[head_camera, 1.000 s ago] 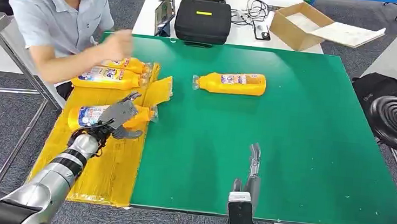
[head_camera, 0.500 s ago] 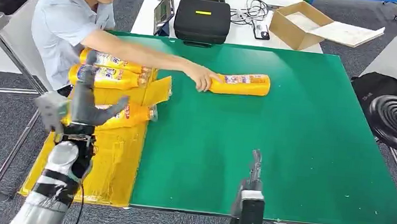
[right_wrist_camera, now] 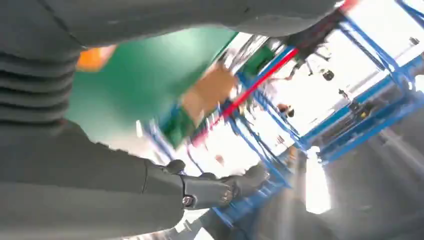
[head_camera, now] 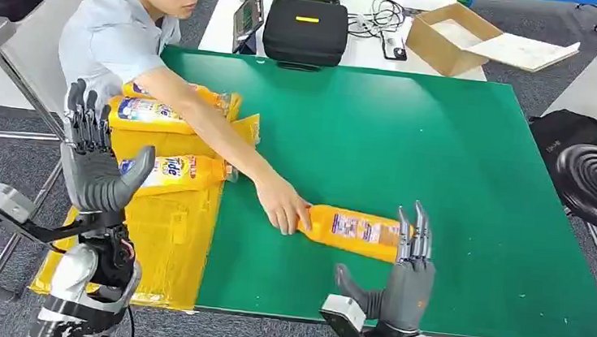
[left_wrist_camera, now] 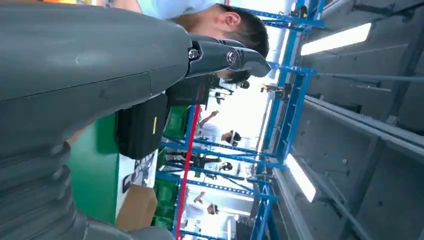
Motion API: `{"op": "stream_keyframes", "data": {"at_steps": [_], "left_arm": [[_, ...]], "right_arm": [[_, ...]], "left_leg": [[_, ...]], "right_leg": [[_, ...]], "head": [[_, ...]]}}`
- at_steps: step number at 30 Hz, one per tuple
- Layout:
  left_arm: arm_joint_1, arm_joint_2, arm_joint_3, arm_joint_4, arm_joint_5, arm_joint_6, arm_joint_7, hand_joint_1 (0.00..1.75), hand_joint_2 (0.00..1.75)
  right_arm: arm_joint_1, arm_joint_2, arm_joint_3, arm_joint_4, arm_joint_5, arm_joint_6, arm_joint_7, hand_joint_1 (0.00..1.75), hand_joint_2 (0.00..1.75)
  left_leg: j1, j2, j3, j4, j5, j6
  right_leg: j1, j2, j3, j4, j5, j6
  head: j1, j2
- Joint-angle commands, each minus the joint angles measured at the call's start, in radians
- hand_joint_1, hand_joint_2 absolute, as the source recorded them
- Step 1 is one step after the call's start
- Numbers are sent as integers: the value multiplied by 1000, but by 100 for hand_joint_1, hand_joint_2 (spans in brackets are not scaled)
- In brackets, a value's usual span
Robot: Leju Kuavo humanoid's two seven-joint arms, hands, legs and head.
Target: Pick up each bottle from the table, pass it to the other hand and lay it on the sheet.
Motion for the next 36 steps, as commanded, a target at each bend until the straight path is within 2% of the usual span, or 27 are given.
{"op": "stream_keyframes", "data": {"at_steps": [1, 4, 6, 7, 9, 11, 12, 16, 21, 25, 27, 28, 30, 33, 36], "left_arm": [[-12, 6, -141, 114, -73, 11, 22, 0, 175], [-28, 0, -171, 137, -104, 28, 4, 0, 175], [-37, -9, -170, 145, -107, 17, -1, 0, 175], [-44, -8, -177, 150, -107, 18, 1, 0, 175], [-52, -5, -188, 156, -102, 21, 5, 0, 175], [-66, -9, -199, 168, -102, 25, 10, 0, 175], [-72, -11, -207, 176, -104, 28, 9, 0, 175], [-87, -17, -218, 193, -112, 55, -1, 0, 175], [-87, -17, -218, 193, -112, 55, -1, 0, 175], [-92, -8, -234, 172, -137, 79, -29, 0, 175], [-93, -4, -244, 160, -153, 92, -43, 0, 175], [-91, -4, -248, 154, -160, 95, -48, 0, 175], [-90, 7, -270, 126, -188, 113, -85, 0, 175], [-91, 11, -282, 104, -196, 117, -91, 0, 175], [-94, 7, -287, 110, -178, 108, -71, 0, 175]], "right_arm": [[-187, -65, -399, 154, 329, -4, 0, 0, 175], [-262, -72, -381, 330, 331, -4, 27, 0, 175], [-316, -66, -421, 454, 369, -4, 0, 0, 175], [-343, -68, -387, 505, 369, -4, 40, 0, 175], [-353, -75, -397, 550, 338, -4, 15, 0, 175], [-400, -82, -378, 675, 305, -4, 10, 0, 175], [-408, -87, -368, 684, 333, -4, 17, 0, 175], [-477, -90, -297, 873, 184, -4, 0, 0, 175], [-477, -90, -297, 873, 184, -4, 0, 0, 175], [-487, -119, -151, 944, -10, 26, 0, 0, 175], [-471, -126, -91, 910, -133, 79, 0, 0, 175], [-468, -130, -77, 912, -140, 75, 0, 0, 175], [-441, -173, 95, 839, -317, 66, 0, 0, 175], [-453, -185, 174, 869, -358, 35, 0, 0, 175], [-469, -188, 188, 913, -370, 49, 0, 0, 175]], "left_leg": [[-1, -1, 4, -2, 1, 2], [-2, -3, 4, -2, 1, 2], [-1, 1, 4, -2, 0, 1], [-1, 3, 6, -2, 0, 1], [-1, 3, 5, -2, 1, 1], [-1, 1, 6, -2, 1, 1], [0, 2, 4, -1, 1, 1], [1, 3, 4, -1, 0, 1], [1, 1, 4, -1, 0, 1], [1, 1, 6, -1, 1, 1], [0, 2, 8, -2, 2, 2], [0, 1, 8, -2, 2, 2], [0, 0, 7, -2, 2, 2], [0, 1, 6, 0, 1, 0], [0, 1, 7, -1, 1, 0]], "right_leg": [[-1, -3, 5, -3, 1, 0], [-1, -4, 6, -3, 1, 0], [-1, 1, 4, -3, 2, 0], [0, 2, 6, -4, 2, 0], [0, 1, 5, -3, 2, 0], [0, 0, 5, -3, 2, 0], [1, 1, 4, -3, 2, 0], [1, 2, 3, -2, 2, 1], [1, 0, 4, -1, 1, 1], [1, 0, 6, -2, 2, 0], [1, -1, 8, -3, 3, -1], [1, -1, 8, -3, 2, -1], [1, -2, 7, -3, 3, -1], [1, 0, 6, -1, 3, -1], [1, 0, 6, -1, 3, -3]], "head": [[0, 0], [0, 0], [0, 0], [-1, 0], [0, 0], [-1, 0], [0, 0], [0, 0], [0, 0], [0, 0], [0, 0], [0, 0], [0, 0], [0, 0], [0, 0]]}}
